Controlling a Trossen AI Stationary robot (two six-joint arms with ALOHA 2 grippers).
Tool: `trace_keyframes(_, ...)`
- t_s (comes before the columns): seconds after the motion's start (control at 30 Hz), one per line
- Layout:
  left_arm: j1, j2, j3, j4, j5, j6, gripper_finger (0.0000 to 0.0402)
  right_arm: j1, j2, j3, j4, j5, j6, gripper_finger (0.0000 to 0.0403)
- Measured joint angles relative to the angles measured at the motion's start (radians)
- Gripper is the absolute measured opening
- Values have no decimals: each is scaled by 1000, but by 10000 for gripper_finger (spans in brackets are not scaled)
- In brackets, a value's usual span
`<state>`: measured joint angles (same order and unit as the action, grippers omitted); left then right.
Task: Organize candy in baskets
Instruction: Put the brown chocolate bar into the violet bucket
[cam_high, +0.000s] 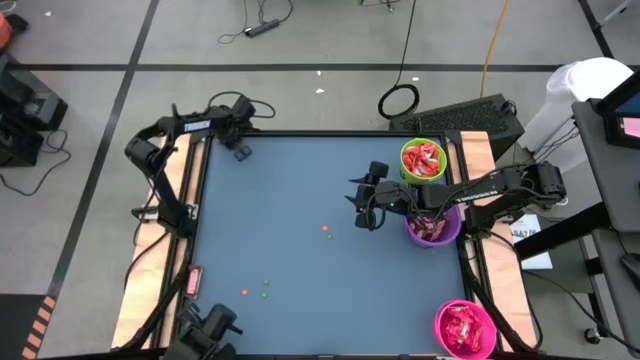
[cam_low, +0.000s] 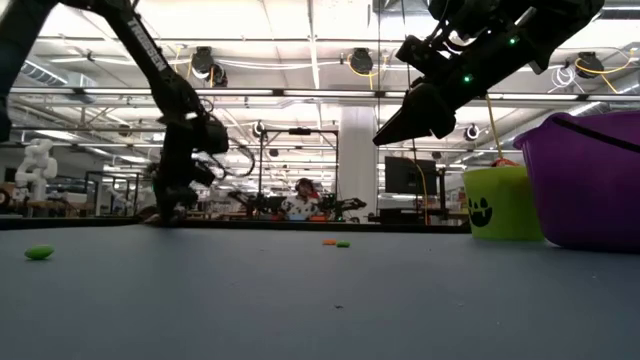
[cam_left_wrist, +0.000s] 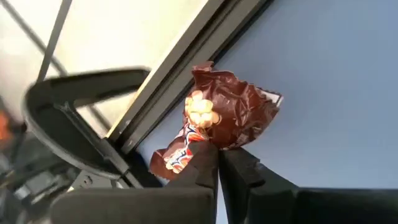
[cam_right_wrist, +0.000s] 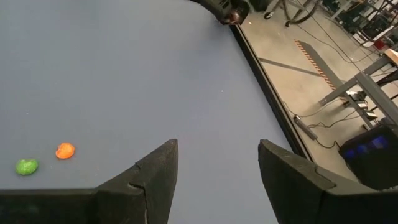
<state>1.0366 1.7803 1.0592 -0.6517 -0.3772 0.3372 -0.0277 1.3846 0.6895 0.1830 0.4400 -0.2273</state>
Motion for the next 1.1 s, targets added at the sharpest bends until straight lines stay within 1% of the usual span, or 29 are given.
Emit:
trace_keyframes(0.17, -87, -137, 0, -18, 86, -44, 14, 1, 0, 0, 30, 0, 26, 210)
trace_keyframes(0.23, -143, -208, 0, -16, 157, -64, 11, 3, 0, 0, 32, 0, 67, 210)
trace_keyframes(0.33, -241, -306, 0, 11, 304, -98, 4, 3, 0, 0, 39, -4, 106, 211)
trace_keyframes(0.43, -358, -388, 0, 81, 452, -130, 3, 2, 0, 0, 41, -73, 133, 223)
trace_keyframes(0.5, -441, -421, 0, 143, 522, -149, 4, 1, 0, 0, 70, -115, 141, 239)
trace_keyframes(0.57, -523, -434, 0, 206, 570, -149, 4, 1, 0, 0, 106, -150, 141, 259)
trace_keyframes(0.7, -677, -430, 0, 312, 584, -149, 4, 1, 0, 0, 173, -208, 140, 291)
trace_keyframes(0.8, -773, -409, 0, 403, 584, -149, 4, 1, 0, 0, 204, -208, 137, 302)
trace_keyframes(0.97, -892, -373, 0, 556, 583, -149, 4, 1, 0, 0, 259, -210, 107, 301)
trace_keyframes(1.1, -938, -322, 0, 647, 523, -149, 4, 1, 0, 0, 301, -263, 76, 291)
